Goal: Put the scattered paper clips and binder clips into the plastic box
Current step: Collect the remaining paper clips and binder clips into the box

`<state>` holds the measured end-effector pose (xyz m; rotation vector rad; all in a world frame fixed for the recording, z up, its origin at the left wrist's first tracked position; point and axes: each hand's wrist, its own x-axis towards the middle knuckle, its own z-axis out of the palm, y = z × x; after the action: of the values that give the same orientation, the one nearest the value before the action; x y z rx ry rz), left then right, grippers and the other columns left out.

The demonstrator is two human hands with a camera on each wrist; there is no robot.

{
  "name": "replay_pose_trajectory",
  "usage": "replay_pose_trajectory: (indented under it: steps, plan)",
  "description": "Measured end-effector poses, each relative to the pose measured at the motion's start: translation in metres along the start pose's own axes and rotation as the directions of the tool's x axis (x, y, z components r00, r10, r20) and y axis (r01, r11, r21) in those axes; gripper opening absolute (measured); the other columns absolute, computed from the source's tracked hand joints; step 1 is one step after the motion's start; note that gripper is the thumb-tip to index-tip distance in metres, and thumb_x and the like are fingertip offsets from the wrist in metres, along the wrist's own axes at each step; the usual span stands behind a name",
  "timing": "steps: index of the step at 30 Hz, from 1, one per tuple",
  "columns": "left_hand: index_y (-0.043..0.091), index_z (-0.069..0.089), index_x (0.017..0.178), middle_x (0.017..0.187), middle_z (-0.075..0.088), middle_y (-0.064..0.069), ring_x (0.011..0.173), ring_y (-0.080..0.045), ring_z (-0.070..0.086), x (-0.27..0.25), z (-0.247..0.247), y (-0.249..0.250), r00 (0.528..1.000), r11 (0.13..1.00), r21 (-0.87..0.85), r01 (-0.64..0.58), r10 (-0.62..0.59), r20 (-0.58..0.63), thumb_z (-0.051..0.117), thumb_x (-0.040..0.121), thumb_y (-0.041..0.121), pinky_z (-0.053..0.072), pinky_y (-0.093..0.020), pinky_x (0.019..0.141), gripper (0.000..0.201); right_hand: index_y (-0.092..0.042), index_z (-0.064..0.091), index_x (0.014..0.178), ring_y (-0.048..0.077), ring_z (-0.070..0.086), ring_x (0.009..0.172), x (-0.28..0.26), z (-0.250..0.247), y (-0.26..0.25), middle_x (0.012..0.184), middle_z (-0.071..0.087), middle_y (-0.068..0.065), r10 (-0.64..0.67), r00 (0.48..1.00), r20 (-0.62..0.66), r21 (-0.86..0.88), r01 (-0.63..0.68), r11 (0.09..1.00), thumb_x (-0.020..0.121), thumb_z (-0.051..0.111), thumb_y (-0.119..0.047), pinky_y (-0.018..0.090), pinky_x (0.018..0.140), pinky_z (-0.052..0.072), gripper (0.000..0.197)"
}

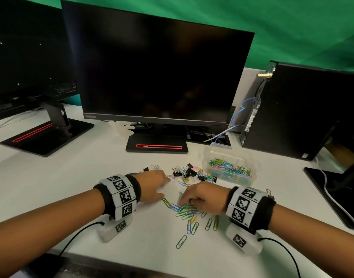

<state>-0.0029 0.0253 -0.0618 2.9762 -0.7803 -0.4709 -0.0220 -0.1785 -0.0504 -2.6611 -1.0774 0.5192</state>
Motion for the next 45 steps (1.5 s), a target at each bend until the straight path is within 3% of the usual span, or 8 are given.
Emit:
replay_pose_trajectory:
  steps: [6,12,20,29,33,37,43,45]
  plan:
    - [0.007,0.020,0.147,0.155,0.021,-0.012,0.142,-0.026,0.027,-0.010,0.007,0.027,0.994,0.997,0.060,-0.050,0.044,0.097,0.038,0.097,0.036,0.026,-0.036,0.117,0.061,-0.022,0.065,0.116,0.013,0.059,0.105,-0.023,-0.014,0.025,0.120,0.063,-0.003,0.153,0.976,-0.154,0.030,-0.150,0.988,0.091,0.046,-0.003,0.018,0.090,0.045,0.036]
    - [0.016,0.003,0.151,0.160,-0.001,-0.002,0.148,-0.017,0.005,-0.016,0.016,0.049,0.988,0.988,-0.082,-0.127,0.134,0.082,0.044,0.095,0.040,0.012,-0.030,0.121,0.074,-0.023,0.067,0.107,0.004,0.051,0.074,-0.033,-0.013,0.036,0.102,0.066,-0.003,0.235,0.963,-0.132,-0.022,-0.240,0.971,0.082,0.065,-0.017,0.009,0.062,0.037,0.025]
    - [0.014,0.033,0.140,0.140,0.028,-0.007,0.130,-0.026,0.030,-0.004,0.008,0.057,0.992,0.998,-0.044,0.035,-0.029,0.120,0.050,0.086,0.055,0.036,-0.046,0.106,0.070,-0.022,0.069,0.096,0.012,0.056,0.089,-0.022,-0.003,0.034,0.103,0.066,-0.003,0.327,0.934,-0.142,-0.026,-0.334,0.942,0.076,0.072,-0.030,0.025,0.080,0.047,0.022]
    - [0.019,0.025,0.148,0.142,0.027,-0.005,0.128,-0.022,0.040,0.007,0.008,0.076,0.980,0.957,-0.272,-0.104,0.145,0.137,0.065,0.084,0.037,0.031,-0.022,0.105,0.078,-0.019,0.069,0.093,0.014,0.058,0.093,-0.032,-0.013,0.044,0.102,0.066,-0.002,0.415,0.900,-0.133,-0.072,-0.426,0.902,0.073,0.068,-0.013,0.024,0.080,0.049,0.021]
    - [0.022,0.024,0.147,0.140,0.031,-0.005,0.127,-0.021,0.040,0.004,-0.002,0.072,0.987,0.956,-0.270,-0.113,0.139,0.081,0.070,0.078,0.044,0.033,-0.024,0.104,0.086,-0.022,0.065,0.108,0.013,0.051,0.092,-0.041,-0.018,0.041,0.110,0.060,-0.002,0.358,0.924,-0.133,-0.125,-0.374,0.919,0.076,0.068,-0.019,0.020,0.076,0.044,0.032]
    - [0.021,0.015,0.148,0.140,0.028,-0.004,0.133,-0.023,0.033,-0.008,-0.007,0.060,0.984,0.993,-0.113,-0.040,0.058,0.169,0.075,0.061,0.061,0.032,-0.039,0.113,0.112,-0.026,0.049,0.131,0.001,0.042,0.074,-0.046,-0.014,0.028,0.117,0.052,-0.003,0.256,0.967,-0.011,-0.063,-0.256,0.965,0.068,0.079,-0.034,0.010,0.063,0.032,0.070]
    - [0.018,0.020,0.142,0.128,0.031,-0.004,0.120,-0.025,0.044,-0.031,0.006,0.051,0.965,0.998,-0.056,0.003,0.012,0.262,0.077,0.053,0.064,0.040,-0.042,0.105,0.115,-0.021,0.018,0.146,0.015,0.042,0.104,-0.049,0.000,0.016,0.125,0.039,0.003,0.280,0.954,0.105,-0.088,-0.272,0.958,0.060,0.085,-0.036,0.021,0.094,0.038,0.110]
    - [0.013,0.022,0.140,0.127,0.031,-0.006,0.118,-0.026,0.045,-0.032,0.012,0.056,0.973,0.998,-0.062,0.010,0.005,0.233,0.077,0.055,0.063,0.042,-0.043,0.103,0.113,-0.020,0.024,0.145,0.012,0.042,0.101,-0.042,0.006,0.018,0.114,0.037,-0.001,0.278,0.958,0.074,-0.025,-0.277,0.961,0.059,0.085,-0.037,0.015,0.088,0.037,0.107]
